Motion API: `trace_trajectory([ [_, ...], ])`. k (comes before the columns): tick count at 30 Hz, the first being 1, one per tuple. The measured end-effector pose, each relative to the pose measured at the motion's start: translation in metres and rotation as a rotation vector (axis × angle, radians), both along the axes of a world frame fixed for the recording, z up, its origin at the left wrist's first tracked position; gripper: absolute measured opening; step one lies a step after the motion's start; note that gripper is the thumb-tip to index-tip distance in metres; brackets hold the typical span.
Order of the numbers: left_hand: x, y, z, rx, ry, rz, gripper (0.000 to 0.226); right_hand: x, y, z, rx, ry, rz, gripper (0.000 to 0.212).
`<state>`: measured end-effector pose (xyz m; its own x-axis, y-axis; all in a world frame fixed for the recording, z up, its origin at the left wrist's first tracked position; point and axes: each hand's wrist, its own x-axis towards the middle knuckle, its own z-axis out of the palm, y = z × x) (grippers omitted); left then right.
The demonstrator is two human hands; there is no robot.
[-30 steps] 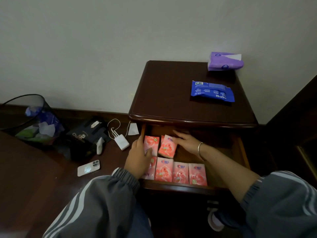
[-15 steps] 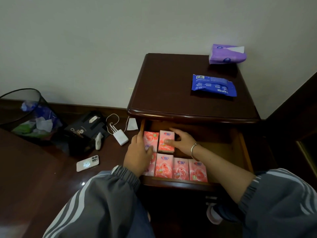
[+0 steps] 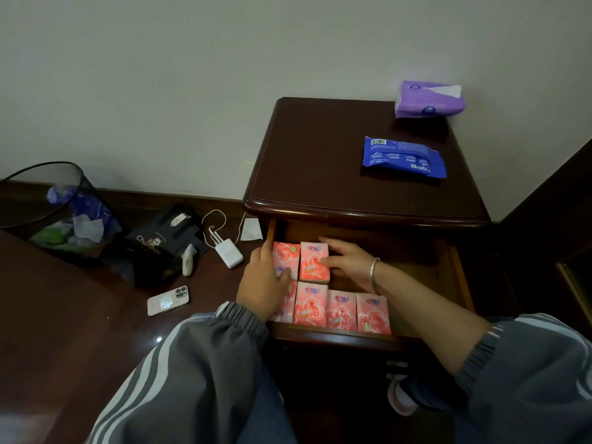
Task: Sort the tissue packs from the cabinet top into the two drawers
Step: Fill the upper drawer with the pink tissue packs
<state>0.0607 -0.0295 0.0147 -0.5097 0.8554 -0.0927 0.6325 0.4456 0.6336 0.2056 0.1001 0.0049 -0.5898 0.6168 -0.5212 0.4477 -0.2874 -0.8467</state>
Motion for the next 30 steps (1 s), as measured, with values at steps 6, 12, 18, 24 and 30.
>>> trace_trajectory([
  [6, -0.001, 0.001, -0.002, -0.005, -0.015, 0.011, 0.071, 0.008, -0.005, 0.002, -0.122, 0.047, -0.011, 0.077],
  [12, -0.002, 0.001, -0.004, 0.015, -0.014, 0.009, 0.071, -0.001, -0.011, 0.010, -0.316, 0.106, -0.158, 0.056],
  [18, -0.002, 0.000, -0.003, 0.017, -0.021, 0.013, 0.071, 0.023, -0.014, 0.023, 0.069, -0.059, -0.048, 0.055],
  [24, -0.002, 0.001, -0.004, 0.015, -0.027, 0.012, 0.069, 0.090, -0.014, 0.031, 0.432, -0.560, 0.573, 0.059],
  [30, -0.001, 0.001, 0.001, -0.031, -0.053, 0.017, 0.067, 0.102, -0.034, 0.014, 0.388, -0.426, 0.198, 0.048],
])
